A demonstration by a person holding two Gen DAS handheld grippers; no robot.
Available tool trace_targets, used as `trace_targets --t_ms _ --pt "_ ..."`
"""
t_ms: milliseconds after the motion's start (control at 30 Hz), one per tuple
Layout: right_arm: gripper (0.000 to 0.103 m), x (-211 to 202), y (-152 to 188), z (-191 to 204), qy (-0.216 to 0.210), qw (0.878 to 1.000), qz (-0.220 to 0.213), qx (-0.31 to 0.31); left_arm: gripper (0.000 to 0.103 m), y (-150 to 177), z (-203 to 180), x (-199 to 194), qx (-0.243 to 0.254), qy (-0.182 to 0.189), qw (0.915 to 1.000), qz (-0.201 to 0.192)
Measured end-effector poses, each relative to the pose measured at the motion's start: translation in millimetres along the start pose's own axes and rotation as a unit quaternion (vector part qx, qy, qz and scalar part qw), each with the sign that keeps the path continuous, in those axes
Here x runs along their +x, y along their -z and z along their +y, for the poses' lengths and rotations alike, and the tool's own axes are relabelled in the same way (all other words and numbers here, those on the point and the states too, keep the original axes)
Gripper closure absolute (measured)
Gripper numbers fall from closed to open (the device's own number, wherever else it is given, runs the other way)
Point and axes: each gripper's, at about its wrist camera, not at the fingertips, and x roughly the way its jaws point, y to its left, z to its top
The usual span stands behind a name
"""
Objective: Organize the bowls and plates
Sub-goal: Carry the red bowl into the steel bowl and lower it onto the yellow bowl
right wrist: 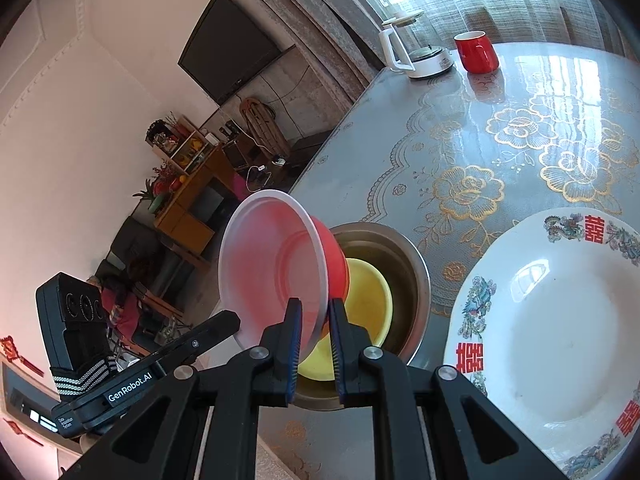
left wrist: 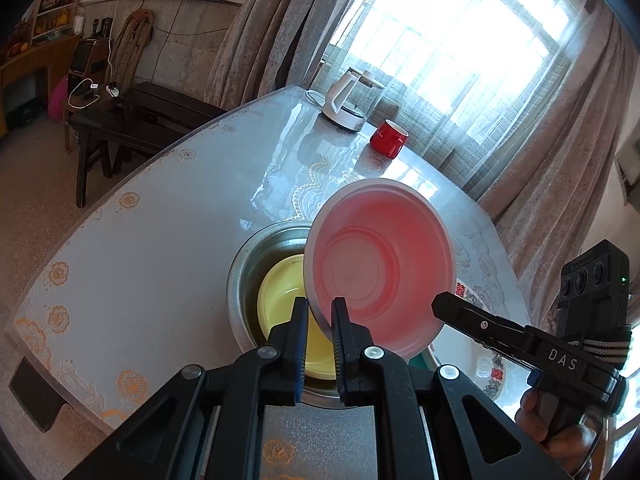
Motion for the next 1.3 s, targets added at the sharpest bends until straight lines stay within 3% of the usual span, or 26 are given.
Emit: trace_targets --t_ms 367,700,1300 --pt "0.088 10.8 9.0 -11.0 -0.007 1.0 0.023 0.019 0.092 2.4 6.2 12.7 -0.009 -0.01 0.9997 0.018" --pt "0.087 25.7 16.4 -18.5 0.012 0.999 0.046 0.023 0.092 8.6 10.4 27.3 -0.004 -0.027 0.999 0.035" --pt "0.082 33.3 14.5 -6.0 0.093 0.994 0.039 -0.037 0.091 10.5 15.6 38.3 0.017 -0.055 0.9976 0.039"
